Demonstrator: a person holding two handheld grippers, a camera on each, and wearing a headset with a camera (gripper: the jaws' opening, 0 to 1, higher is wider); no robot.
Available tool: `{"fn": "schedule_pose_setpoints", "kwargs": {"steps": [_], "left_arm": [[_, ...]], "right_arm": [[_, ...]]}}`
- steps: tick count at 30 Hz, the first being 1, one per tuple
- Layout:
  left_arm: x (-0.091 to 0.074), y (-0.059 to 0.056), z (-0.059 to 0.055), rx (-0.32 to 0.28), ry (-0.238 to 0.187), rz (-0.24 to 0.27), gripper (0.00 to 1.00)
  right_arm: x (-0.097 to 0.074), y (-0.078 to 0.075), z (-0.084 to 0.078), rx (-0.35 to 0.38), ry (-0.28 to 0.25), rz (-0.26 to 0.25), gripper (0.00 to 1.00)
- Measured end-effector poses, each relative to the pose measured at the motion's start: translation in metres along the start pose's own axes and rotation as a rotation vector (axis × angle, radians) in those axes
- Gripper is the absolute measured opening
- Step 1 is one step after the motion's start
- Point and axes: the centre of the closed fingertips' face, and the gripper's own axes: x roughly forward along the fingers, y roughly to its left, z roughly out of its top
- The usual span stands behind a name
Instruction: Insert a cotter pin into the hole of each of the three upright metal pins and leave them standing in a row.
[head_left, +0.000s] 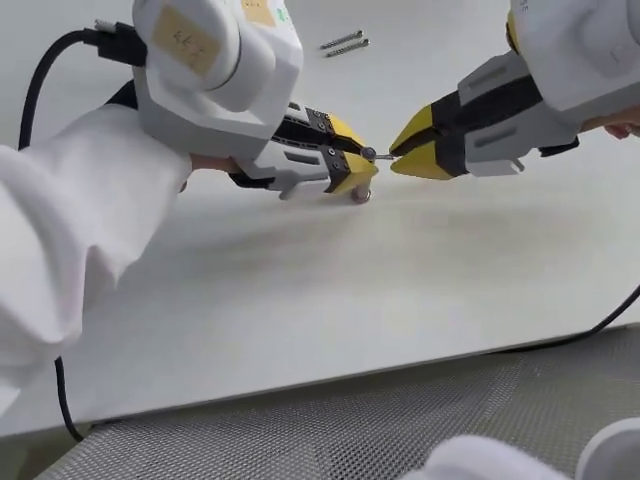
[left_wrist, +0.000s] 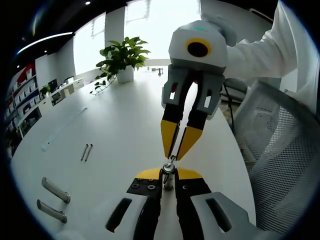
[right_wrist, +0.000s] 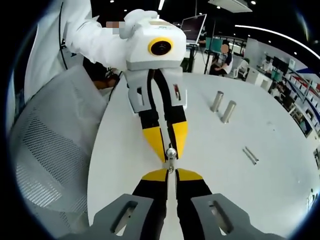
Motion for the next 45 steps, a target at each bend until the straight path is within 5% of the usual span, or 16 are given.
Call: {"fn": "schedule_pose_setpoints", "kwargs": {"steps": [22,27,30,38,45], "left_arm": [[0.001,0.004,-0.002,0.007,-0.002,0.005,0.13],[-0.005,0.002,-0.003,0.001,-0.018,-0.001,0.26],[-0.009,0.000,-0.014,0.005,0.017,-0.002,0.33],[-0.023,-0.002,-0.025,-0.065,-0.028,0.024,0.75],[-0.040,-0.009,-0.040,-0.092,-0.037,0.024,0.96]], "right_arm": [[0.008,0.004,0.007,-0.037,0.010,0.019,0.03],[0.008,0.005,0.007,-0.029,0.014,0.019,0.09],[0.008,0.007,0.008,-0.010,0.009,0.024,0.13],[0.016,0.011,0.007,0.030,0.009,0.048,0.19],[0.023,0.009,0.008,0.052,0.007,0.044,0.19]]}}
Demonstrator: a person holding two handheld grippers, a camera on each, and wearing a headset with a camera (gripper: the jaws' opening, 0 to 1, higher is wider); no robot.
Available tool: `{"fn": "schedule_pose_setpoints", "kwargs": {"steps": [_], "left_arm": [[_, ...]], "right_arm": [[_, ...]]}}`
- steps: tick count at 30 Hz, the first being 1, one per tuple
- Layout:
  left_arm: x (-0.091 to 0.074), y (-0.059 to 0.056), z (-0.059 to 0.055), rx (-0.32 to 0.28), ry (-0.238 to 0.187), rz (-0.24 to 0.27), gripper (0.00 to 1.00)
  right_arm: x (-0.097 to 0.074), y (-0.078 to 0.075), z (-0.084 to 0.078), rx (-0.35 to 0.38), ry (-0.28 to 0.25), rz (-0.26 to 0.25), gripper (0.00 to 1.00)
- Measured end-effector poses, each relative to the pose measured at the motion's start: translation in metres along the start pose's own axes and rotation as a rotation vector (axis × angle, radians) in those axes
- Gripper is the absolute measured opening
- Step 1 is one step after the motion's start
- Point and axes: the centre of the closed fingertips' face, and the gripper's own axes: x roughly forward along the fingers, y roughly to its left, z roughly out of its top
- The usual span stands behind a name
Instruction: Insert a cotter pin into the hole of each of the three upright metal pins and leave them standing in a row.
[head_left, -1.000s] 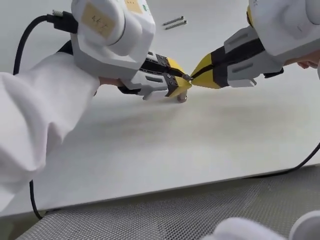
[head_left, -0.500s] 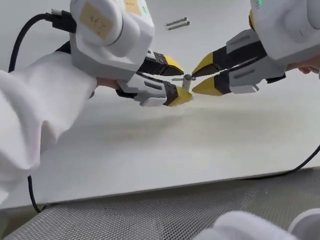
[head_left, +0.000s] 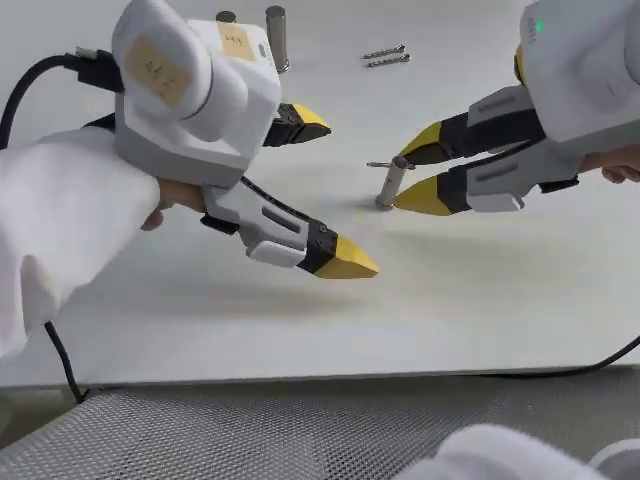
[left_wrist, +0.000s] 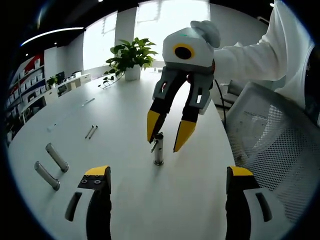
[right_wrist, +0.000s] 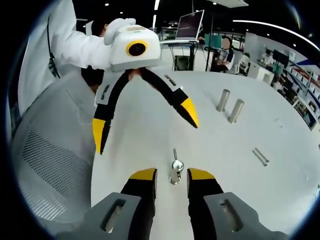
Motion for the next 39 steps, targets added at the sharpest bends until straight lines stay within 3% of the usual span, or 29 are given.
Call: {"fn": "schedule_pose_setpoints", "kwargs": {"steps": [4,9,14,18,27,31,36,39], "left_arm": [[-0.009,-0.003,-0.005,-0.038,-0.020,-0.008,0.99],[-0.019,-0.007,-0.019,-0.040,0.030,0.000,0.99],[-0.026,-0.007,-0.026,-0.052,0.041,0.018,0.99],[-0.030,-0.007,-0.034,-0.047,0.077,0.032,0.99],[-0.034,-0.007,-0.037,-0.084,0.059,0.047,0.99],[-0.034,-0.008,-0.034,-0.115,0.032,0.053,0.99],[-0.035,-0.005,-0.036,-0.130,0.024,0.068,0.99],[-0.037,-0.004,-0.036,-0.135,0.018,0.079,0.99]], "right_arm": [[0.005,-0.002,-0.002,0.005,0.007,0.005,0.19],[0.007,-0.002,-0.005,0.009,0.015,0.012,0.17],[0.011,-0.005,-0.012,0.007,0.037,0.004,0.16],[0.014,-0.005,-0.010,0.025,0.022,0.007,0.09],[0.015,-0.009,-0.010,0.029,0.025,0.013,0.05],[0.015,-0.008,-0.011,0.040,0.026,0.012,0.05],[0.013,-0.013,-0.012,0.050,0.030,-0.024,0.04],[0.012,-0.017,-0.004,0.048,0.004,-0.040,0.04]]}}
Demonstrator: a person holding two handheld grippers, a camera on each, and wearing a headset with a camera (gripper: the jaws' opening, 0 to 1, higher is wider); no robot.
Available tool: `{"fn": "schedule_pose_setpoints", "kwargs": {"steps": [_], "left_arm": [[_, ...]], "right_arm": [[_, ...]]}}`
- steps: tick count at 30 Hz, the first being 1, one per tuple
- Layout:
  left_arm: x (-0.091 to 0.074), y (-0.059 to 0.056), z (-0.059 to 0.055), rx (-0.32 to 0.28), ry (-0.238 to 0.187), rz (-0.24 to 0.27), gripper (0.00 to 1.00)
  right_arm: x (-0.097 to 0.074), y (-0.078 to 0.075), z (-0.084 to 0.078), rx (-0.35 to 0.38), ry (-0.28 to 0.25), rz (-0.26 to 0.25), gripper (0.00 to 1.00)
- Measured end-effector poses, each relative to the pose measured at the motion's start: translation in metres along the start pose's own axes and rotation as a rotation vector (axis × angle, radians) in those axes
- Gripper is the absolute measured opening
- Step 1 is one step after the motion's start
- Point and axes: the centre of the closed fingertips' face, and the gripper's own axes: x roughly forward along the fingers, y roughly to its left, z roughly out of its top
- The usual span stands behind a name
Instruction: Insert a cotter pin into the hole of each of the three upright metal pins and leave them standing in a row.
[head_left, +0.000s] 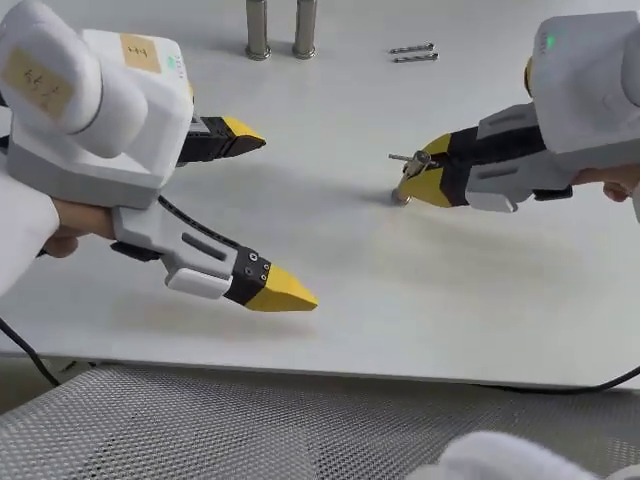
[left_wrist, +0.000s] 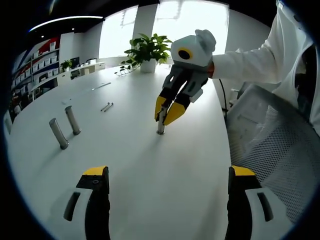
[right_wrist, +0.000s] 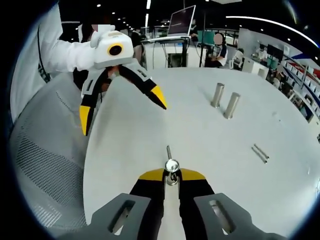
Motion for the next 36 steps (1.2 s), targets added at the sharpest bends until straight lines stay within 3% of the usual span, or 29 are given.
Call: {"fn": "schedule_pose_setpoints", "kwargs": {"steps": [8,15,20,26,36], "left_arm": [[-0.006,0.005,0.000,-0.020,-0.019,0.026,0.99],[-0.017,0.008,-0.004,-0.041,-0.027,0.042,0.99],[-0.026,0.017,-0.009,-0.062,-0.040,0.071,0.99],[-0.029,0.020,-0.017,-0.099,-0.022,0.071,0.99],[-0.025,0.019,-0.010,-0.092,-0.047,0.064,0.99]], "right_arm": [[0.004,-0.022,0.026,-0.040,-0.024,-0.036,0.04],[0.019,-0.033,0.030,-0.072,0.000,-0.020,0.04],[0.029,-0.039,0.036,-0.087,-0.005,-0.006,0.04],[0.039,-0.043,0.042,-0.092,-0.004,0.018,0.04],[0.048,-0.050,0.046,-0.116,0.009,0.027,0.04]]}}
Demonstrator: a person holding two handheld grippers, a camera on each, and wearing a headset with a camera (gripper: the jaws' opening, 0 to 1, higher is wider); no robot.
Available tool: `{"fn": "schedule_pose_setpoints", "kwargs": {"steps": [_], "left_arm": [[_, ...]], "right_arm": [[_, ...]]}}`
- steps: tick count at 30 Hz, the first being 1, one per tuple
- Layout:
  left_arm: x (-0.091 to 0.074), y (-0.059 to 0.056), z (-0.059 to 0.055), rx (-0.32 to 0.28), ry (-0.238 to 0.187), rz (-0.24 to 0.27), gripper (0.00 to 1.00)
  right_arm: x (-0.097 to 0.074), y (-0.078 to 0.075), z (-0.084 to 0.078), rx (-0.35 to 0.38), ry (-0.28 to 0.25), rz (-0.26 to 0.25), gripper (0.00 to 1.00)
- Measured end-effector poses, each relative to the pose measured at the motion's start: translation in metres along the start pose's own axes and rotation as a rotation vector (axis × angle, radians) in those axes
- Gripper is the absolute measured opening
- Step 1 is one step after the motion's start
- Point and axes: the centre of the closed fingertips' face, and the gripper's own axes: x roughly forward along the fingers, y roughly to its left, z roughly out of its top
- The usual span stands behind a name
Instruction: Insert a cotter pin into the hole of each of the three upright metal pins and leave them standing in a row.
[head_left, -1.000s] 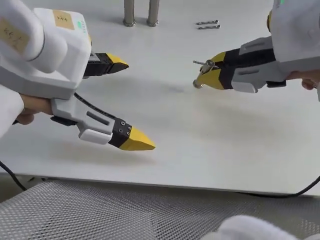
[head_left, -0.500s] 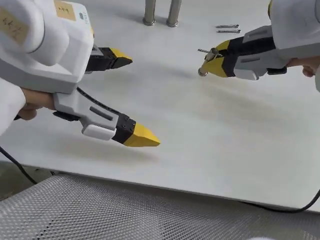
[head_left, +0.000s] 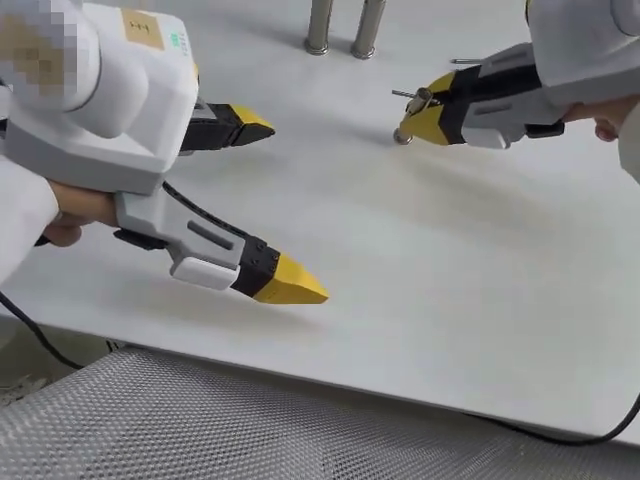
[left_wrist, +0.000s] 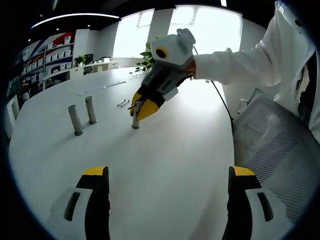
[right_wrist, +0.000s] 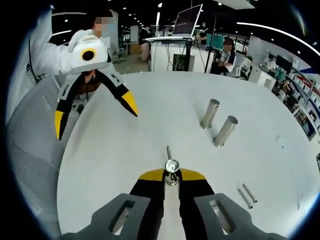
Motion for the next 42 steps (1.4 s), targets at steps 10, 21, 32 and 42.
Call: {"fn": "schedule_pose_setpoints", "kwargs": {"steps": [10,21,32,42], "left_arm": [[0.001,0.001,0.003,-0.017,-0.011,0.004,0.99],[0.001,0.001,0.002,-0.025,-0.010,0.000,0.99],[0.000,0.001,0.004,-0.020,-0.015,0.010,0.99],[-0.006,-0.009,0.023,-0.026,-0.054,0.030,0.99]], "right_arm": [[0.006,-0.004,0.000,-0.010,0.008,0.017,0.04],[0.005,-0.002,0.003,-0.047,0.006,0.014,0.05],[-0.003,-0.006,0.010,-0.030,-0.039,-0.008,0.18],[-0.039,0.004,0.017,0.037,-0.126,-0.084,0.32]]}}
